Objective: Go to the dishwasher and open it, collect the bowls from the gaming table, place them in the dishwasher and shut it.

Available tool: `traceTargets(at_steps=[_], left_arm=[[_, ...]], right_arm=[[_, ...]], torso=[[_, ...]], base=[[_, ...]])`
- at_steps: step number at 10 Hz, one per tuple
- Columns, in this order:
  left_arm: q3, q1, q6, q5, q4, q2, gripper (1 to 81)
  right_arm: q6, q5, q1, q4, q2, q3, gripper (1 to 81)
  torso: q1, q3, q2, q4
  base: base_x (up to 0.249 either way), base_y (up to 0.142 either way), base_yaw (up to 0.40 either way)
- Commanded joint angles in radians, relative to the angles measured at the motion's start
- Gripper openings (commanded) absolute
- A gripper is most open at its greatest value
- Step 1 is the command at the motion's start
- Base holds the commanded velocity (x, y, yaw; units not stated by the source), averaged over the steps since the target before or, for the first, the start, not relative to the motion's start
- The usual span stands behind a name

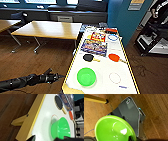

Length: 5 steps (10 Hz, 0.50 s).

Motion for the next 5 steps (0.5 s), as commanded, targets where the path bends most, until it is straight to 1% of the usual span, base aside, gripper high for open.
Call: traceTargets(at_steps=[1,2,4,5], left_arm=[[-0.052,-0.143,-0.132,0.067,-0.015,0.043,81.1],[-0.084,-0.157,-0.158,0.078,-0.014,0.069,81.1],[-0.101,-0.177,-0.163,0.082,-0.004,0.113,81.1],[-0.112,-0.182,-0.163,0.102,-0.001,0.135,81.1]], right_arm=[[-0.002,-0.051,0.008,-0.026,-0.045,0.023,1.0],[-0.001,-0.053,0.010,-0.028,-0.044,0.023,1.0],[-0.001,-0.053,0.010,-0.028,-0.041,0.017,1.0],[-0.001,-0.053,0.010,-0.028,-0.039,0.017,1.0]], torso=[[0.000,0.000,0.000,0.000],[0.000,0.000,0.000,0.000],[0.000,0.000,0.000,0.000],[0.000,0.000,0.000,0.000]], base=[[0.000,0.000,0.000],[0.000,0.000,0.000],[0.000,0.000,0.000],[0.000,0.000,0.000]])
